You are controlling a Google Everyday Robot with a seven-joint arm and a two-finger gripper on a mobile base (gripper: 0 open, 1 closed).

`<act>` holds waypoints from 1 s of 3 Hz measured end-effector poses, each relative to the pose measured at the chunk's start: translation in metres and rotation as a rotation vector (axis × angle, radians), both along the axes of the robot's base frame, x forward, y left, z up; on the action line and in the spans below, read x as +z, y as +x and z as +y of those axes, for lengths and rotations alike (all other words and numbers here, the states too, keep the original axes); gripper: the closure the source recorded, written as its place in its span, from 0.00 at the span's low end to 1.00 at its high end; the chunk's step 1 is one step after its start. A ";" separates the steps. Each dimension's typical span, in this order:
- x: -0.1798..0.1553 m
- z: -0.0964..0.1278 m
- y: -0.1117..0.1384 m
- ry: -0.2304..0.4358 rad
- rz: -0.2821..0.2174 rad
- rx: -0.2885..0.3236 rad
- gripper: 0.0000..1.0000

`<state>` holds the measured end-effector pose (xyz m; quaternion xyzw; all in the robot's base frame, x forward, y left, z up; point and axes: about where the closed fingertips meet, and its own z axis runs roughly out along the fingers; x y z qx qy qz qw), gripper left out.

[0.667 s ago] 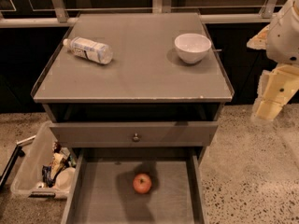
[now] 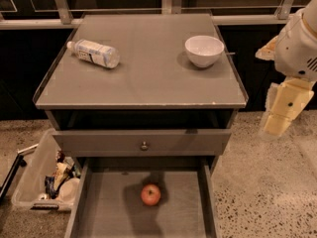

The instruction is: Pick apple from middle drawer and place on counter

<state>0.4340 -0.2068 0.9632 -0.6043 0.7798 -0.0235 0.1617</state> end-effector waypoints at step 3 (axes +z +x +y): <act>-0.137 0.035 -0.030 0.297 -0.025 0.017 0.00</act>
Offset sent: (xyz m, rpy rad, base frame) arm -0.0367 0.0460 -0.1439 0.3918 -0.0750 0.0470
